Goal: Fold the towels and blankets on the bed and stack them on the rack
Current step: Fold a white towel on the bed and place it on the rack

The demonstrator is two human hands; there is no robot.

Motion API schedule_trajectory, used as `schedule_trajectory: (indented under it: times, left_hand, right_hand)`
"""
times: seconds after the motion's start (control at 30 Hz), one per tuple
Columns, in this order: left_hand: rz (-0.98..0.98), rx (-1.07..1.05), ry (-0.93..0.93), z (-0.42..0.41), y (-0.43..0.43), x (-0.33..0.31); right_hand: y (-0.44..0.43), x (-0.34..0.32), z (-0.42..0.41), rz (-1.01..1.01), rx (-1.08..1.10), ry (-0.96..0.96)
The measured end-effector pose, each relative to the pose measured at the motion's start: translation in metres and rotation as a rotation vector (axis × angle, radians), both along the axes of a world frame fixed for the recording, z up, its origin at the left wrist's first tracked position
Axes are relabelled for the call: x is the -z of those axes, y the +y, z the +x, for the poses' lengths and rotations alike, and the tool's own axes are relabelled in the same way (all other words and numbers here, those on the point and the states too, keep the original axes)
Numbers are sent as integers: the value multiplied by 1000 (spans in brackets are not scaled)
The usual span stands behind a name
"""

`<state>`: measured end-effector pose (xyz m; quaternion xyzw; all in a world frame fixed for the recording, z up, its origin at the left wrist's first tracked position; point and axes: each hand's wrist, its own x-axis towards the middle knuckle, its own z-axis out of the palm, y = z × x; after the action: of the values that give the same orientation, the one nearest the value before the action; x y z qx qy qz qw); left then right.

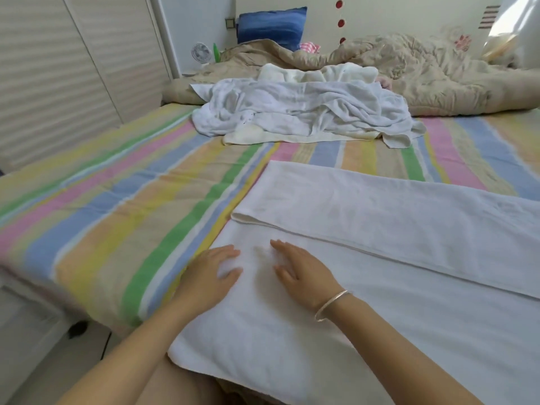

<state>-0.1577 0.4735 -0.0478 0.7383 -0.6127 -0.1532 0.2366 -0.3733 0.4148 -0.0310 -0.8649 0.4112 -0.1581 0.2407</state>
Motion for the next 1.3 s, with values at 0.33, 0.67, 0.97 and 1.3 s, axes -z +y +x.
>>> schedule_trajectory:
  times: [0.33, 0.67, 0.97, 1.3]
  left_hand:
    - [156, -330, 91, 48, 70, -6]
    - [342, -301, 920, 55, 125, -1]
    - [92, -396, 1189, 53, 136, -11]
    - [-174, -161, 1427, 5, 61, -72]
  right_hand:
    - [117, 31, 45, -312, -138, 159]
    - [145, 40, 54, -369, -65, 354]
    - [169, 61, 39, -577, 66, 281]
    - [176, 1, -32, -268, 355, 246]
